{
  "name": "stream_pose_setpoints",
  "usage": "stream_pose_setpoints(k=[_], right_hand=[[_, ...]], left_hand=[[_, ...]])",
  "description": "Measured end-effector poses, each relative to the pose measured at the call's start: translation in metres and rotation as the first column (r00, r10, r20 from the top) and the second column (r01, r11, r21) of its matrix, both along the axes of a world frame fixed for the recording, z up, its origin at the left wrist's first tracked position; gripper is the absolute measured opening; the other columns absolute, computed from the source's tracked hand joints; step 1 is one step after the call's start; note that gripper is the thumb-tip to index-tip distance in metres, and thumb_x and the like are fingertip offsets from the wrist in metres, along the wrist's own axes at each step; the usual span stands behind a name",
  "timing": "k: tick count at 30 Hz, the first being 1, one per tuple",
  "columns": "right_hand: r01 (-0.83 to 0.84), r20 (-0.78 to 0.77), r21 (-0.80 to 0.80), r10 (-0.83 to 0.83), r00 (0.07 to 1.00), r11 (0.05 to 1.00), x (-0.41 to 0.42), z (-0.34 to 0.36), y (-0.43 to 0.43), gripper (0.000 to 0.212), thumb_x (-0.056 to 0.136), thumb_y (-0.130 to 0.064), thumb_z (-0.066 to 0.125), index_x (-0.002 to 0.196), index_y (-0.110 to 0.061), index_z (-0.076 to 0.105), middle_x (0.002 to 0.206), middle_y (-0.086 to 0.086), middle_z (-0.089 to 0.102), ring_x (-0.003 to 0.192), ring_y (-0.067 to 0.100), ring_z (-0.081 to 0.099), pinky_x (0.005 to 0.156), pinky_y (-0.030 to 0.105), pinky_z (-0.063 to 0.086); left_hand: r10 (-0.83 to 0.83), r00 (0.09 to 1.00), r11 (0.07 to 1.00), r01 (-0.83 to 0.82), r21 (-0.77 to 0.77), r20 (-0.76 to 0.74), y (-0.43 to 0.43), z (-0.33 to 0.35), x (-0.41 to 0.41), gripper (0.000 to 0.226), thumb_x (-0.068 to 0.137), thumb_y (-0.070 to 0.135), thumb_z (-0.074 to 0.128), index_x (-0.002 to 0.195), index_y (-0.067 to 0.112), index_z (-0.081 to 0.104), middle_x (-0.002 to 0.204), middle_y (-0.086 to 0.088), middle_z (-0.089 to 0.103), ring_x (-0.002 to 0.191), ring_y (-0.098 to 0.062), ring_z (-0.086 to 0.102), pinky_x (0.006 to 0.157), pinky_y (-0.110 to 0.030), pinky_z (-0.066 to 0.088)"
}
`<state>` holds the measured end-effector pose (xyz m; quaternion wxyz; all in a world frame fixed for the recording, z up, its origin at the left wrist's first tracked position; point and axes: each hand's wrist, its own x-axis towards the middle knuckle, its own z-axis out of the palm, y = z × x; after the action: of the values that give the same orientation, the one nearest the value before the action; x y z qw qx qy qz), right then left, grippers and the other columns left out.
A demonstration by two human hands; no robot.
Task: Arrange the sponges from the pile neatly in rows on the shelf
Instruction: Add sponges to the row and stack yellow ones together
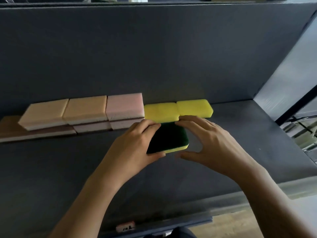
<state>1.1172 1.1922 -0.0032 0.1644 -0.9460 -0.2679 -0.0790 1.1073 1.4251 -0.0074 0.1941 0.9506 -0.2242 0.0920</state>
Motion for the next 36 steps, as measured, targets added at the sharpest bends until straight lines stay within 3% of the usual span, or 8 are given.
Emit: stream_pose_setpoints(k=[5,9,14,18,24,28,33,36], right_hand=[[-0.048,-0.023,0.051,0.049,0.999,0.998,0.012,-0.008,-0.01,0.064,0.08,-0.05,0.071,0.135,-0.025,0.051,0.139,-0.011,0.05,0.116,0.011,0.056,0.085,0.021,0.047],[-0.049,-0.06,0.108,0.055,0.997,0.993,0.016,-0.01,-0.013,0.054,0.082,-0.051,0.06,0.129,-0.024,0.056,0.127,-0.012,0.057,0.104,0.01,0.059,0.078,0.032,0.055],[0.052,-0.102,0.169,-0.035,0.994,0.984,0.016,-0.011,-0.017,0.043,0.087,-0.052,0.044,0.118,-0.026,0.058,0.098,-0.012,0.062,0.079,0.009,0.056,0.068,0.033,0.049],[0.143,-0.163,0.201,-0.111,0.98,0.969,0.015,-0.01,-0.015,0.041,0.093,-0.055,0.038,0.122,-0.029,0.05,0.082,-0.017,0.051,0.067,0.0,0.053,0.062,0.022,0.038],[0.089,-0.128,0.23,-0.061,0.99,0.969,0.009,-0.012,-0.01,0.052,0.093,-0.056,0.046,0.137,-0.03,0.042,0.124,-0.016,0.054,0.109,0.004,0.05,0.087,0.018,0.038],[0.115,-0.161,0.287,-0.07,0.984,0.951,0.008,-0.012,-0.011,0.046,0.093,-0.056,0.046,0.132,-0.031,0.045,0.113,-0.016,0.053,0.082,0.011,0.056,0.072,0.024,0.044],[0.212,-0.27,0.319,-0.126,0.955,0.924,0.008,-0.009,-0.016,0.053,0.091,-0.06,0.037,0.135,-0.032,0.044,0.086,-0.019,0.048,0.077,-0.002,0.053,0.064,0.011,0.039],[0.22,-0.246,0.294,-0.149,0.958,0.93,0.006,-0.011,-0.014,0.06,0.091,-0.061,0.038,0.143,-0.031,0.038,0.107,-0.016,0.054,0.088,-0.001,0.054,0.075,0.008,0.04]], left_hand=[[-0.011,1.0,1.0,0.011,-0.028,0.0,-0.014,0.0,0.005,0.064,0.08,0.051,0.061,0.136,0.02,0.052,0.132,0.011,0.049,0.118,-0.009,0.05,0.089,-0.03,0.051],[-0.04,0.999,0.999,0.04,-0.006,0.004,-0.013,0.001,0.007,0.063,0.083,0.051,0.056,0.139,0.02,0.05,0.137,0.012,0.046,0.121,-0.006,0.048,0.089,-0.023,0.046],[-0.069,0.998,0.998,0.069,0.013,0.007,-0.015,0.003,0.006,0.068,0.081,0.055,0.058,0.14,0.023,0.046,0.135,0.011,0.048,0.118,-0.005,0.049,0.088,-0.019,0.044],[-0.056,0.998,0.998,0.056,0.021,0.02,-0.015,-0.001,0.009,0.066,0.08,0.037,0.07,0.14,0.021,0.045,0.128,0.004,0.053,0.109,-0.015,0.059,0.082,-0.024,0.049],[-0.049,0.999,0.999,0.049,-0.014,-0.015,-0.01,-0.001,0.013,0.072,0.083,0.029,0.072,0.147,0.017,0.04,0.129,0.0,0.055,0.109,-0.018,0.059,0.086,-0.028,0.049],[-0.065,0.998,0.998,0.065,0.015,0.005,-0.011,0.001,0.013,0.075,0.084,0.033,0.071,0.149,0.016,0.036,0.127,0.001,0.053,0.104,-0.017,0.06,0.08,-0.028,0.052],[-0.075,0.997,0.996,0.075,0.039,-0.007,-0.015,0.002,0.008,0.097,0.075,0.046,0.074,0.153,0.022,0.022,0.144,0.002,0.038,0.122,-0.014,0.05,0.091,-0.024,0.045],[-0.034,0.999,0.999,0.034,0.023,-0.018,-0.018,0.002,0.007,0.092,0.075,0.046,0.074,0.149,0.022,0.024,0.142,0.001,0.042,0.122,-0.016,0.052,0.087,-0.02,0.041]])
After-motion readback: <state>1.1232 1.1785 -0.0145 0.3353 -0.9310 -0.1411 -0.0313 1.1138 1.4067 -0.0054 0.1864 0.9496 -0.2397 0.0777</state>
